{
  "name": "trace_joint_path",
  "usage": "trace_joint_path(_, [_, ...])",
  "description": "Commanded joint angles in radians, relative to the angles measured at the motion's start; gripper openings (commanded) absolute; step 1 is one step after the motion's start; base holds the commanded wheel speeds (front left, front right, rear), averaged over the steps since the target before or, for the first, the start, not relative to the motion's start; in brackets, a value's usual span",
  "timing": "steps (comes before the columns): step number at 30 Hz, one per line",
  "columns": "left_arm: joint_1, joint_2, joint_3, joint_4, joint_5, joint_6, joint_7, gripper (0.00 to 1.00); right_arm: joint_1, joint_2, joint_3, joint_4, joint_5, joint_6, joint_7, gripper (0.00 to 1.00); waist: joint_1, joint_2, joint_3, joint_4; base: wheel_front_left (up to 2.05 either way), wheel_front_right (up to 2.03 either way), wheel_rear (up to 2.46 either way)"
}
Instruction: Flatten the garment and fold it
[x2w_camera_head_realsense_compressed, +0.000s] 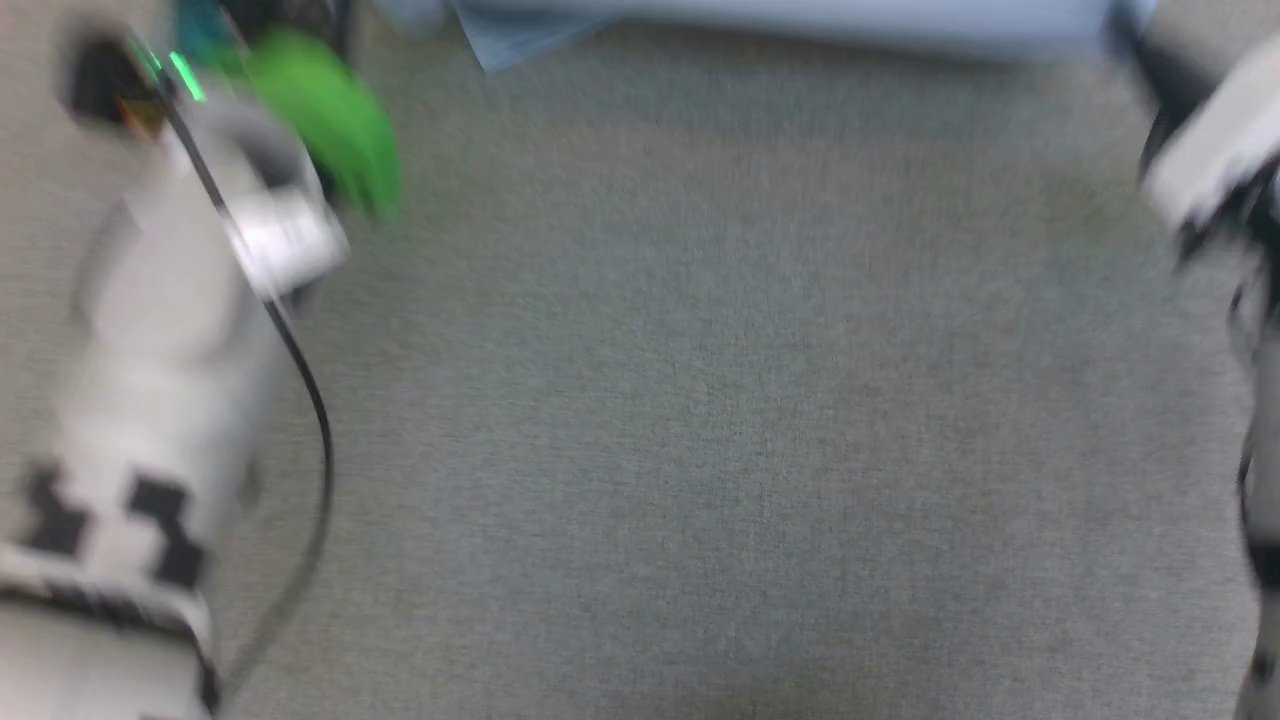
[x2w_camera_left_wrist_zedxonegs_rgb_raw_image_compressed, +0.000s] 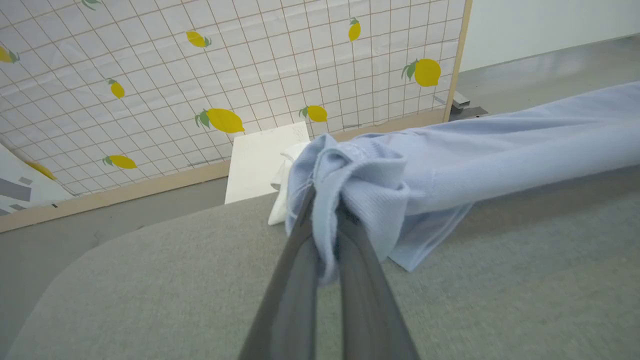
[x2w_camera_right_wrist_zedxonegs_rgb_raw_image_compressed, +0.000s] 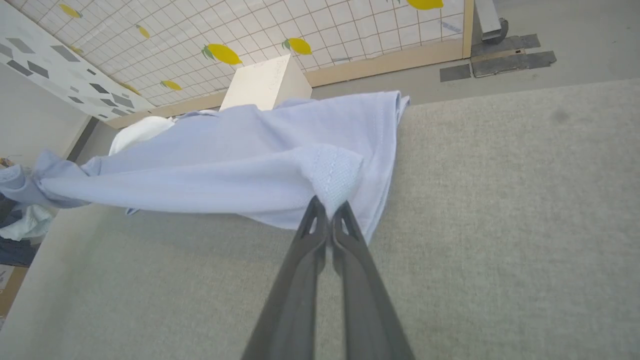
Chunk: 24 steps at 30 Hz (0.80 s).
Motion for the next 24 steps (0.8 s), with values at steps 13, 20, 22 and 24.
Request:
trace_joint_path(13, [0.640, 0.008, 0.001, -0.288, -0.252, -0.018, 0.050, 0.00, 0.516, -0.013, 0.062, -0.107, 0.071, -0.002, -0.086, 0.00, 0.0001, 0.0000, -0.332, 0.035, 0.00, 0.00, 0.00])
trace_joint_path(20, [0.915, 0.077, 0.033, -0.514, -0.389, 0.054, 0.212, 0.00, 0.713, -0.037, 0.060, -0.181, 0.099, -0.002, -0.032, 0.00, 0.0001, 0.0000, -0.383, 0.027, 0.00, 0.00, 0.00])
trace_joint_path(22, [0.987, 0.097, 0.046, -0.587, -0.433, 0.091, 0.268, 0.00, 0.761, -0.051, 0.061, -0.208, 0.104, -0.002, 0.002, 0.00, 0.0001, 0.0000, -0.393, 0.022, 0.00, 0.00, 0.00])
trace_joint_path(24, [1.052, 0.120, 0.059, -0.664, -0.469, 0.132, 0.321, 0.00, 0.804, -0.057, 0.055, -0.235, 0.116, -0.002, 0.045, 0.00, 0.0001, 0.0000, -0.400, 0.017, 0.00, 0.00, 0.00])
